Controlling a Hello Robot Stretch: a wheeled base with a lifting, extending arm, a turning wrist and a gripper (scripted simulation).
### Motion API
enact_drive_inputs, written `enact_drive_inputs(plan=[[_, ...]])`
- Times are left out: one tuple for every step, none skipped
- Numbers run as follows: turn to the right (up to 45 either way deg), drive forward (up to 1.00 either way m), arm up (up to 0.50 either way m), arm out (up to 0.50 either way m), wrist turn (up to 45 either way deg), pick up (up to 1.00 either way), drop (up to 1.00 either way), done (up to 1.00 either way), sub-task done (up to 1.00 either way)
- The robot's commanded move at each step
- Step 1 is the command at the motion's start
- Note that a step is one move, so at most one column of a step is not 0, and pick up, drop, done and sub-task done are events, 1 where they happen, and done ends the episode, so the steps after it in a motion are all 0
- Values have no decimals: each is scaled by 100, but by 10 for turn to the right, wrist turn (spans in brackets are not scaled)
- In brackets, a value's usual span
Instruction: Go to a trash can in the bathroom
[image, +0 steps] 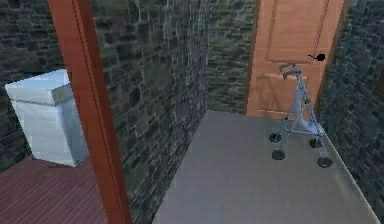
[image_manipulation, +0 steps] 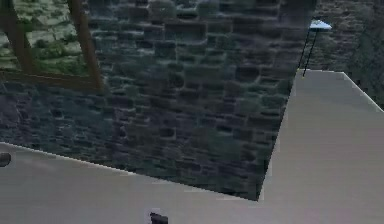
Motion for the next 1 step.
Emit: enact_drive_inputs(plan=[[60,0,0,0,0,0,0,0,0]])
